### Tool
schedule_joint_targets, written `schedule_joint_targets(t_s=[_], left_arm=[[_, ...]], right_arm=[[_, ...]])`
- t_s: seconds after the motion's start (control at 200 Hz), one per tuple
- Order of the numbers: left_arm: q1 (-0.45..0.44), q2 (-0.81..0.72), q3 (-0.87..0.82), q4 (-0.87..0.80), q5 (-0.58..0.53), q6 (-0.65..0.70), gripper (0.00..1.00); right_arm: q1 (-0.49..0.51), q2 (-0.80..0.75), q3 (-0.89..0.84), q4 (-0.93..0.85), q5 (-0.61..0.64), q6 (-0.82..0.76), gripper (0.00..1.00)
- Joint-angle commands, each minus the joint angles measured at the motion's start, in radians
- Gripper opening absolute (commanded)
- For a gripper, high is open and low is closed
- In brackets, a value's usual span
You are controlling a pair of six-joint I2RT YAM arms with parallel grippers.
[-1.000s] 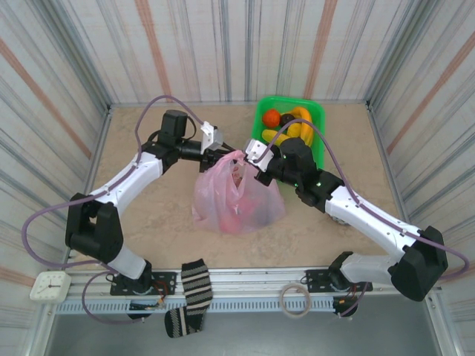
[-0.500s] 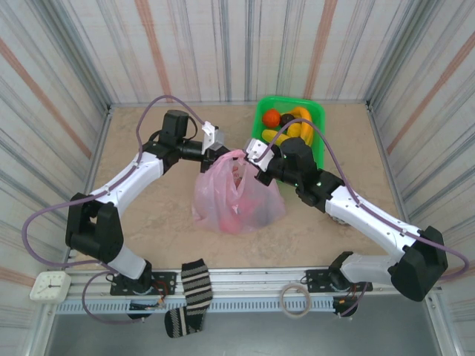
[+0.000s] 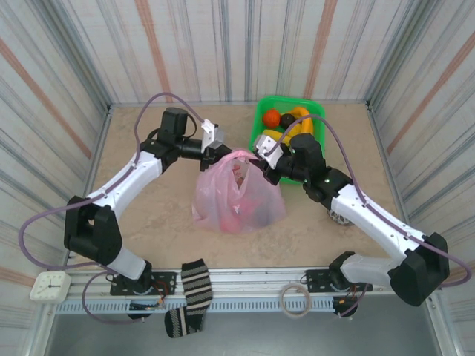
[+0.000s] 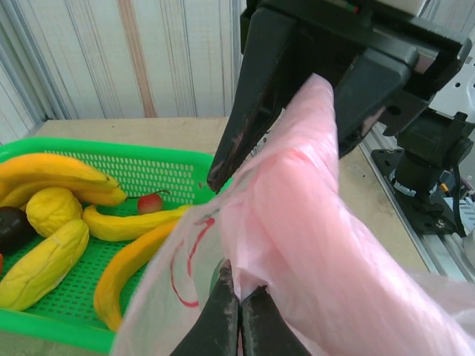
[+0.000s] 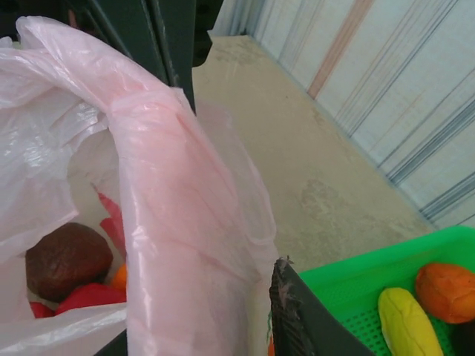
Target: Place the fake fruits into the plastic bag and tie a complex knot
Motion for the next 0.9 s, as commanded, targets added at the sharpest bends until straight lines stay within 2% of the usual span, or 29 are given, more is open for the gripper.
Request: schedule_joint_targets(t_s=[0.0, 0.105, 0.23, 0.396, 0.486, 0.566, 0.676, 0.816, 0.897], left_arm=[[0.003, -0.033, 0.038, -0.038, -0.021, -0.017, 0.00], [0.003, -0.037, 0.042, -0.062, -0.067, -0.010, 0.00], [0.003, -0.036, 0.034, -0.055, -0.053, -0.017, 0.00], [0.002, -0.028, 0.032, -0.050, -0.026, -0.034, 0.00], [0.000, -0.024, 0.030, -0.051, -0.027, -0.040, 0.00], [0.000, -0.022, 0.031, -0.057, -0.027, -0.042, 0.00], [-0.002, -0.022, 0.025, -0.056, -0.024, -0.041, 0.00], [-0.003, -0.019, 0.024, -0.058, -0.022, -0.041, 0.00], [-0.003, -0.019, 0.024, -0.059, -0.020, -0.041, 0.00]], right_arm=[[-0.011, -0.035, 0.027, -0.045, -0.043, 0.024, 0.40], [-0.020, -0.075, 0.013, -0.060, -0.065, 0.022, 0.54], [-0.050, -0.165, -0.015, -0.105, -0.072, 0.039, 0.63], [-0.162, -0.319, -0.047, -0.176, -0.174, 0.210, 0.64], [-0.227, -0.370, -0.051, -0.223, -0.284, 0.358, 0.58], [-0.243, -0.413, -0.081, -0.247, -0.378, 0.444, 0.54], [-0.197, -0.470, -0.208, -0.088, -0.445, 0.518, 0.47], [-0.032, -0.478, -0.367, 0.155, -0.289, 0.407, 0.45], [0.008, -0.436, -0.412, 0.272, -0.233, 0.360, 0.44]])
